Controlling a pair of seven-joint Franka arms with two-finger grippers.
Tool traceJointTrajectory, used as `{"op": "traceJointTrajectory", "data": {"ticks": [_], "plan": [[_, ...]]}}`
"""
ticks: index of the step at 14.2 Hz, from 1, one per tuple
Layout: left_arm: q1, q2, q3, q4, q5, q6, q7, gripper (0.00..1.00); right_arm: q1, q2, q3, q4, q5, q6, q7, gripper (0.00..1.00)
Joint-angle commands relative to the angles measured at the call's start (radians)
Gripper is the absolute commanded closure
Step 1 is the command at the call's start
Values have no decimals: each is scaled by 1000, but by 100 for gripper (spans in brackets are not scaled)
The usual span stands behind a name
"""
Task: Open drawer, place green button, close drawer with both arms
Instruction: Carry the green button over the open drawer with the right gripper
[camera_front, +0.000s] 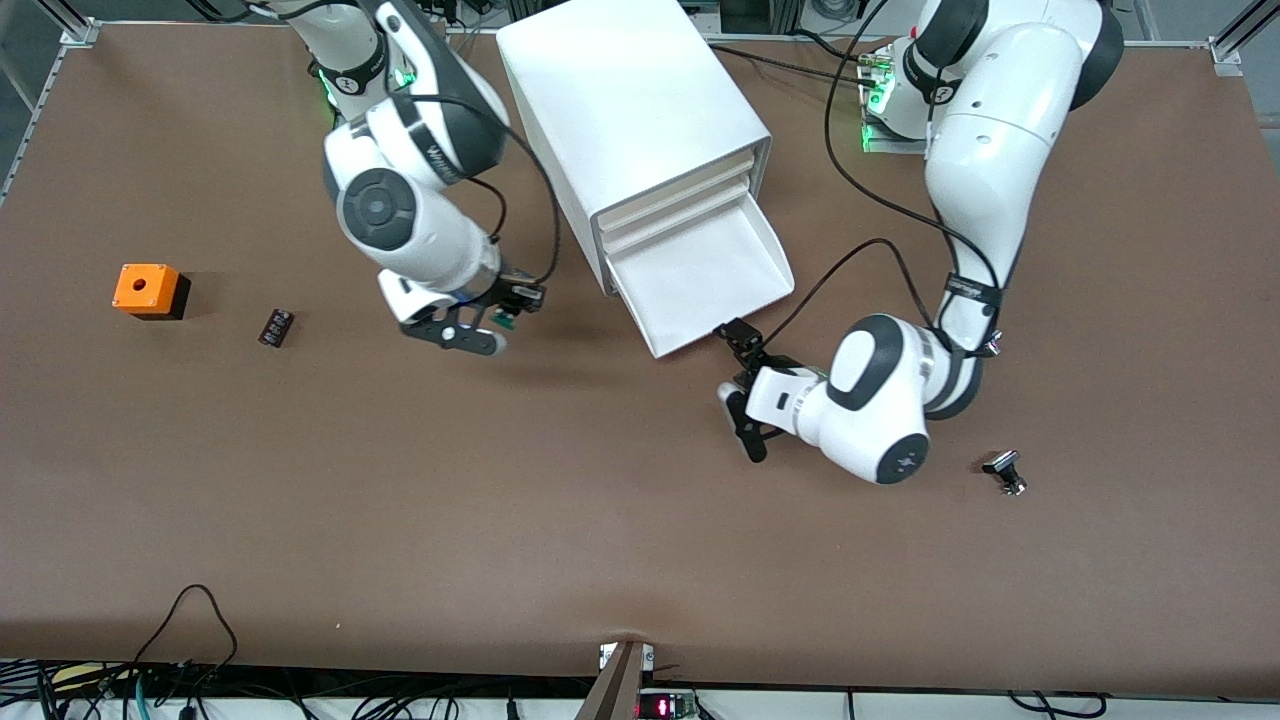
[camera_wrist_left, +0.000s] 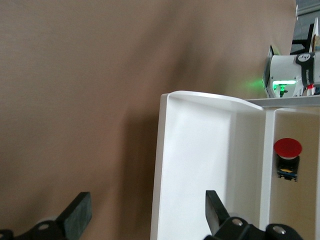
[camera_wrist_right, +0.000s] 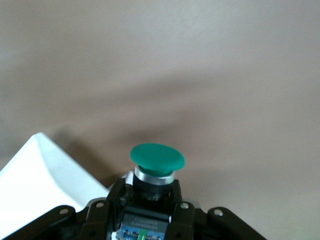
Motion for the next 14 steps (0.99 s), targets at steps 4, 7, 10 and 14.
{"op": "traceJointTrajectory", "data": {"ticks": [4,7,10,14], "plan": [[79,-112,9,2,64,-101,-98,0,163,171,2,235,-20,-15,253,78],[122,-200,9,1,156,-165,-108,0,236,251,-1,330,-53,8,359,78],[128,-266,11,1,248,-249,-115,0,301,300,-1,356,-89,85,459,78],[143,-345,46,1,366,-322,-175,0,356,343,-1,355,-136,97,542,78]]}}
